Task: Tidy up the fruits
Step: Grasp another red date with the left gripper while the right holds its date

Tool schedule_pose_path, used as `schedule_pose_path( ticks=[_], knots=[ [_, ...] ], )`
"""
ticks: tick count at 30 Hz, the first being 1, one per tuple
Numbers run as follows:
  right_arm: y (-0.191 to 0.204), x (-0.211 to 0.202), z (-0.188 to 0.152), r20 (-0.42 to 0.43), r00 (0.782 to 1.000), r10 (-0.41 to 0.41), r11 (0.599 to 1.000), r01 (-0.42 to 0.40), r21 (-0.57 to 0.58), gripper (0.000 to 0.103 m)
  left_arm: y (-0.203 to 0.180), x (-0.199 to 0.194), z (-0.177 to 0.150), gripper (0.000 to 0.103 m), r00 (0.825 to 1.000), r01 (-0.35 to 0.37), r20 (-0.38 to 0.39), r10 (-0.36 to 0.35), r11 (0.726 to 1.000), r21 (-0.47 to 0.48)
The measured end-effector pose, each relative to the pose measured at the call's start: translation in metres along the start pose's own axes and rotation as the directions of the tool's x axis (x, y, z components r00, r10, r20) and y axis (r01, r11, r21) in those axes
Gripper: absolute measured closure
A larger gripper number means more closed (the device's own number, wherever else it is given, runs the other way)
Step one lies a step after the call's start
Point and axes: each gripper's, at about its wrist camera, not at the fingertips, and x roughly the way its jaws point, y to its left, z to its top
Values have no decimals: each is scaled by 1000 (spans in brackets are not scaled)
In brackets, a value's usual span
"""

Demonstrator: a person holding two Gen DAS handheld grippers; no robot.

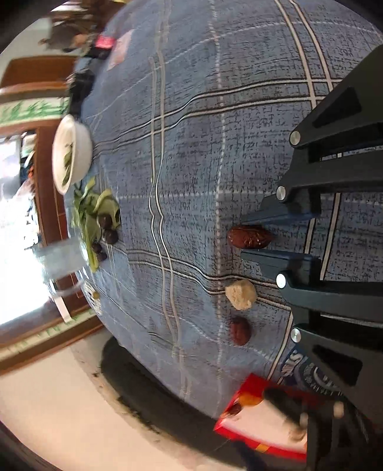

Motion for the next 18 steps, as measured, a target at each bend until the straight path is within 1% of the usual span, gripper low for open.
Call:
schedule_pose_path(
  ticks=[3,5,7,9,13,14,17,18],
  knots=[
    [-18,-9,8,21,999,47,994,-49,101,89,-16,13,13,0,1000,31,-8,-30,997,73],
    [-25,-12,10,28,998,60,988,-63,137,89,-25,20,19,0,998,64,-20,-62,992,108],
    [-27,-13,10,24,997,70,985,-73,158,89,-30,30,24,0,993,109,-52,-103,987,115],
    [-29,-12,10,15,995,94,979,-95,181,89,-34,37,28,0,990,129,-68,-122,984,120],
    [-29,-11,10,9,994,110,975,-110,193,89,-41,45,32,3,983,174,-74,-167,978,115],
    [-29,-12,10,11,993,114,974,-114,195,89,-44,48,32,5,980,190,-84,-181,974,120],
    [-29,-12,10,13,993,118,974,-118,191,89,-47,59,30,19,972,215,-125,-201,970,111],
    [-28,-12,10,13,993,116,975,-116,190,89,-45,60,30,23,968,232,-115,-221,968,91]
  ],
)
